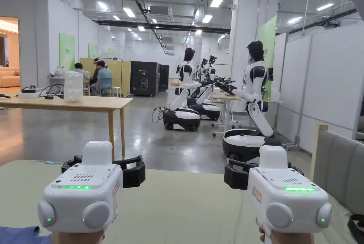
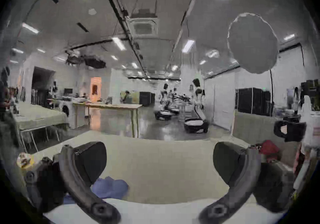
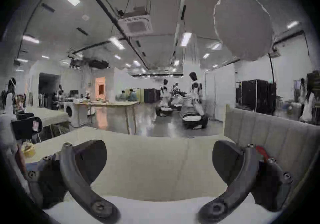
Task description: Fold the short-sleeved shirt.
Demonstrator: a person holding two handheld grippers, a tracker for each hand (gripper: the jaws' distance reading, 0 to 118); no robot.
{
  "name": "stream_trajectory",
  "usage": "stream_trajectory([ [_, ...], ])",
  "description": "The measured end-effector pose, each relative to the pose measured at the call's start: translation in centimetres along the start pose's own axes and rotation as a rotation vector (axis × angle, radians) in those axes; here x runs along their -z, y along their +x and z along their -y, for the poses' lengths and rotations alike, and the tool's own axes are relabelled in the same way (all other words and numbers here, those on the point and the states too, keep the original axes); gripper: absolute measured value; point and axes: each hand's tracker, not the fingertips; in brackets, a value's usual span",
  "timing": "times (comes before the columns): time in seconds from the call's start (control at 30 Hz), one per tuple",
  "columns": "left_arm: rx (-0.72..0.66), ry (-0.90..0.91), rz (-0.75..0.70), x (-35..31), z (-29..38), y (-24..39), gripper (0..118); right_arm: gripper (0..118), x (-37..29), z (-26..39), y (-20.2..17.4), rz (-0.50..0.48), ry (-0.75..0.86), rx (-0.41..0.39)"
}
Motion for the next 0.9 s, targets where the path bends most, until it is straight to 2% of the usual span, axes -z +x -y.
stream_trajectory([
  [0.23, 0.025, 0.000, -0.025, -0.7, 0.5, 0.1, 117, 117, -2.3, 0.0, -0.7, 0.053, 0.015, -0.037],
  [0.27, 0.020, -0.007, 0.045, -0.8, 0.6, -0.1, 97, 89, -2.6, 0.1, -0.7, 0.051, 0.033, -0.048],
  [0.3, 0.020, -0.001, 0.074, -0.9, 0.6, 0.0, 56, 34, -2.2, 0.2, -0.7, 0.071, 0.035, -0.065],
  [0.33, 0.051, -0.006, 0.013, -1.2, 0.6, 0.6, 5, 1, -2.1, 0.3, -0.8, 0.113, 0.016, -0.081],
  [0.37, 0.109, -0.011, -0.070, -1.2, 1.0, 0.9, 0, 1, -2.3, 0.5, -0.8, 0.126, 0.048, -0.057],
  [0.43, 0.031, 0.014, 0.022, -1.6, 0.9, 0.2, 0, 1, -2.1, 0.5, 0.0, 0.071, 0.028, 0.021],
  [0.6, 0.040, 0.008, -0.027, -1.6, 1.4, -0.7, 0, 1, -1.9, 0.8, -0.6, 0.063, 0.026, -0.028],
  [0.9, 0.043, -0.008, -0.093, -3.5, 1.9, -4.6, 0, 1, -0.1, 1.3, -5.0, -0.037, 0.004, -0.032],
])
